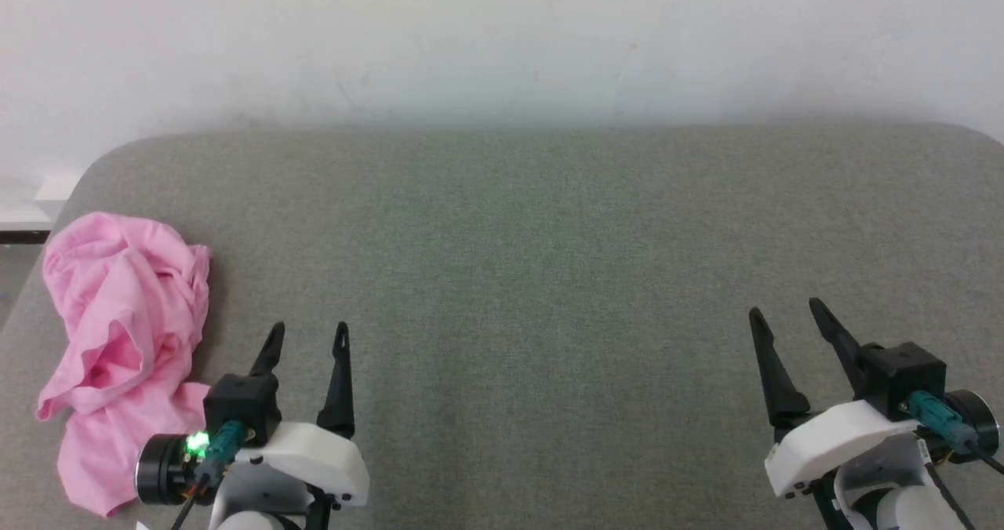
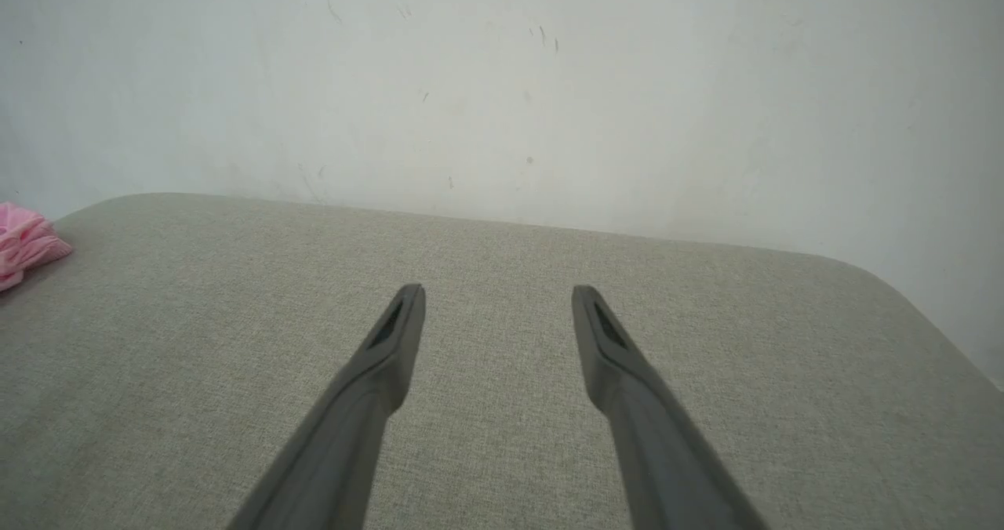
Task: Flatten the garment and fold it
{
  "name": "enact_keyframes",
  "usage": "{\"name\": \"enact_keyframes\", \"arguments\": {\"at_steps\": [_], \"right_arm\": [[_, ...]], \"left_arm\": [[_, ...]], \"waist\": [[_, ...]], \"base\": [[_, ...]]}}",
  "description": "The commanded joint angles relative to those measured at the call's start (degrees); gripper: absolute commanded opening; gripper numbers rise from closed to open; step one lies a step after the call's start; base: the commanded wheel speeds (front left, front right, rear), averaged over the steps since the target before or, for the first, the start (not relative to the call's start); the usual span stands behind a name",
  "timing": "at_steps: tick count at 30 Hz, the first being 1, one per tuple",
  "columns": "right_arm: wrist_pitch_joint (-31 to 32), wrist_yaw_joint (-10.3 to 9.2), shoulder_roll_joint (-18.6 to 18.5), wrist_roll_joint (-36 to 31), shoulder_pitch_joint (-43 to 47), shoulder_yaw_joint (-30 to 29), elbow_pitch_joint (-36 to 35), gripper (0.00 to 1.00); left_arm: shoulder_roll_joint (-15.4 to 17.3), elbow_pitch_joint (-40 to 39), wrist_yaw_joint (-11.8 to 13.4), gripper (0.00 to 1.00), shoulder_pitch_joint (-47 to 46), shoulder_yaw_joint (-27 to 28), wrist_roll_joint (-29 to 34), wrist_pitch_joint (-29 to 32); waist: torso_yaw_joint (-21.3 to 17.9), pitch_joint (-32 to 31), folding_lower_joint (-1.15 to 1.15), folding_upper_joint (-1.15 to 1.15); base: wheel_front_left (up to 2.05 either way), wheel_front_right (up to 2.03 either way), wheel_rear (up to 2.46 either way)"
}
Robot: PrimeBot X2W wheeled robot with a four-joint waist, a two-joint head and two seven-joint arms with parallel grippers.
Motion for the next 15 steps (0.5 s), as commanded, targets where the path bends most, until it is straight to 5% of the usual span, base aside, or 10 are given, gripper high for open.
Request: {"name": "enact_keyframes", "arguments": {"at_steps": [1,15], "right_arm": [[-0.64,-0.01,0.05,0.82,-0.11,-0.23,0.39,1.00],[-2.32,-0.02,0.07,2.99,-0.19,-0.30,1.85,1.00]], "left_arm": [[-0.07,0.38,0.34,1.00,-0.76,-0.14,-0.72,-0.66],[-0.10,1.01,0.85,1.00,-0.93,0.06,-1.98,-2.33]], "waist": [[0.29,0.01,0.00,0.00],[3.60,-0.11,0.00,0.00]], "base": [[0.00,0.00,0.00],[0.00,0.00,0.00]]}}
